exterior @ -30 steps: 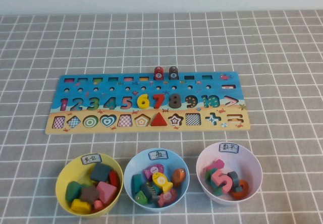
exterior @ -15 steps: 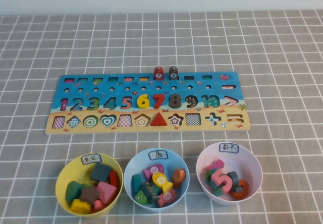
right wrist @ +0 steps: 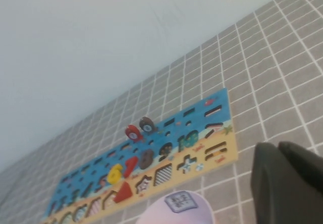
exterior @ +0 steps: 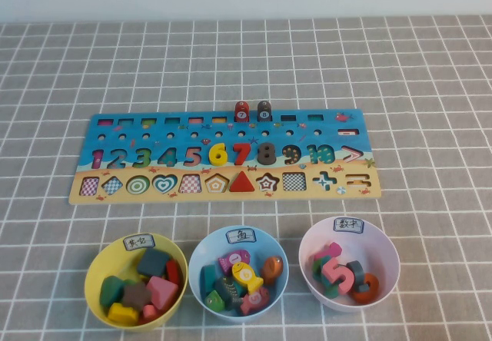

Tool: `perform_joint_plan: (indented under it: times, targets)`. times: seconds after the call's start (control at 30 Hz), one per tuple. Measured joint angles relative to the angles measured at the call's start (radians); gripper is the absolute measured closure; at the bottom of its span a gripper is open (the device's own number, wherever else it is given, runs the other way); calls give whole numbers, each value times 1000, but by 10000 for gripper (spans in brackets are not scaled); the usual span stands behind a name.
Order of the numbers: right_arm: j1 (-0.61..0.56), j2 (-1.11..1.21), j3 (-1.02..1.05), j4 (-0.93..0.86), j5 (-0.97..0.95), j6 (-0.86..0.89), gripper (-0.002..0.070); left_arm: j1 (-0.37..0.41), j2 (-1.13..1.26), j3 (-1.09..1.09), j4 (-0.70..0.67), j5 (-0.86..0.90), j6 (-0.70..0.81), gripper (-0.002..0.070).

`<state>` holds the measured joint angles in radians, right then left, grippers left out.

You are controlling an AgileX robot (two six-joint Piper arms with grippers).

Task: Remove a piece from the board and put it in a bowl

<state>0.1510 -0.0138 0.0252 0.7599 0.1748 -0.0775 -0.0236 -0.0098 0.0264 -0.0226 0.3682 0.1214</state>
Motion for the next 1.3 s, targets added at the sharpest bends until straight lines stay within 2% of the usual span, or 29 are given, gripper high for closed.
perform_joint_plan:
  times: [0.17,0.33,0.83,1.13,1.3]
  targets:
    - [0,0,0,87,1,0,694,0,0,0,0,0,0,678]
    - [0,69,-55,97,82,2,694,0,0,0,0,0,0,678]
    - [0,749,-497,-126,530,-10,694,0,0,0,0,0,0,678]
    - [2,1083,-750,-152,648,-70,694,0,0,0,0,0,0,678]
    - [76,1225,-884,-190,655,-71,694,0,0,0,0,0,0,678]
